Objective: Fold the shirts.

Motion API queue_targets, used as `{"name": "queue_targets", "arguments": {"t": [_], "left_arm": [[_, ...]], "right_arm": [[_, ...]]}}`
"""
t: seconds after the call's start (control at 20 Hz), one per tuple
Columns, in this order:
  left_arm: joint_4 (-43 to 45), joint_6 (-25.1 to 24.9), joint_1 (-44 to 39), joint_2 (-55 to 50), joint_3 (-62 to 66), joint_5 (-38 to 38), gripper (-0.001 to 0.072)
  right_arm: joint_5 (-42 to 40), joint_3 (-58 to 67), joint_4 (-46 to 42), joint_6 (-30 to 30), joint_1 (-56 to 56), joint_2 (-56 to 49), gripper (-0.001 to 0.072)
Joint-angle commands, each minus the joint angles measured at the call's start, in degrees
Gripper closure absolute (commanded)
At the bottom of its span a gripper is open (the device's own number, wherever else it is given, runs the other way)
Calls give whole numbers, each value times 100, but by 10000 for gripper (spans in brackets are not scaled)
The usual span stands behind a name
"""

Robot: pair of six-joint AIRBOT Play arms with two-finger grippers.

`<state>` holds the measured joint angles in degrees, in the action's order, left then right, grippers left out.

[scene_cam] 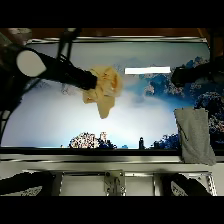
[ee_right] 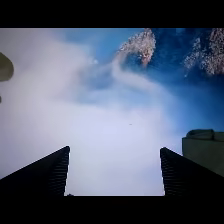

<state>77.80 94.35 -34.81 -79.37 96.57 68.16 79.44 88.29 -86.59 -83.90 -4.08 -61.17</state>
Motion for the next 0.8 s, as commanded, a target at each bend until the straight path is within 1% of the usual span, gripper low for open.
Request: {"name": "queue_targets", "arguments": {"t": [0.0, 0.1, 0.15, 0.2, 0.25, 0.3, 0.4, 0.45, 0.5, 0.6, 0.65, 0.75], "left_arm": [[-28, 380, -1287, -549, -557, -994, 675], [-164, 476, -1644, -1207, -573, -1123, 675], [-369, 476, -1731, -1467, -481, -1283, 635], [-564, 483, -1746, -1641, -315, -1362, 324], [-603, 614, -1698, -1720, -140, -1373, -4], [-579, 691, -1576, -1722, 22, -1272, -3], [-577, 684, -1082, -1624, 396, -610, -3], [-581, 608, -787, -1539, 518, -195, -2], [-581, 393, -455, -1405, 551, 275, -1], [-581, 4, 160, -1167, 496, 1163, 1], [-586, -94, 409, -1047, 369, 1416, 1], [-706, -133, 802, -754, -225, 1541, 0]], "right_arm": [[1165, 31, -903, 11, -2, 400, 22], [1635, 4, -1200, 15, -2, 400, 22], [1650, -24, -1211, 15, -2, 400, 22], [1582, -72, -1207, 15, -2, 400, 22], [1467, -146, -1217, 15, -2, 398, 22], [1368, -223, -1290, 17, -2, 367, 22], [1204, -385, -1443, 120, 59, 229, 23], [1051, -503, -1351, 136, 208, 142, 23], [944, -647, -1106, 175, 463, 20, 23], [778, -944, -173, 260, 1224, -273, 23], [741, -1110, 415, 321, 1679, -426, 23], [732, -1467, 1423, 415, 2472, -691, 22]]}}
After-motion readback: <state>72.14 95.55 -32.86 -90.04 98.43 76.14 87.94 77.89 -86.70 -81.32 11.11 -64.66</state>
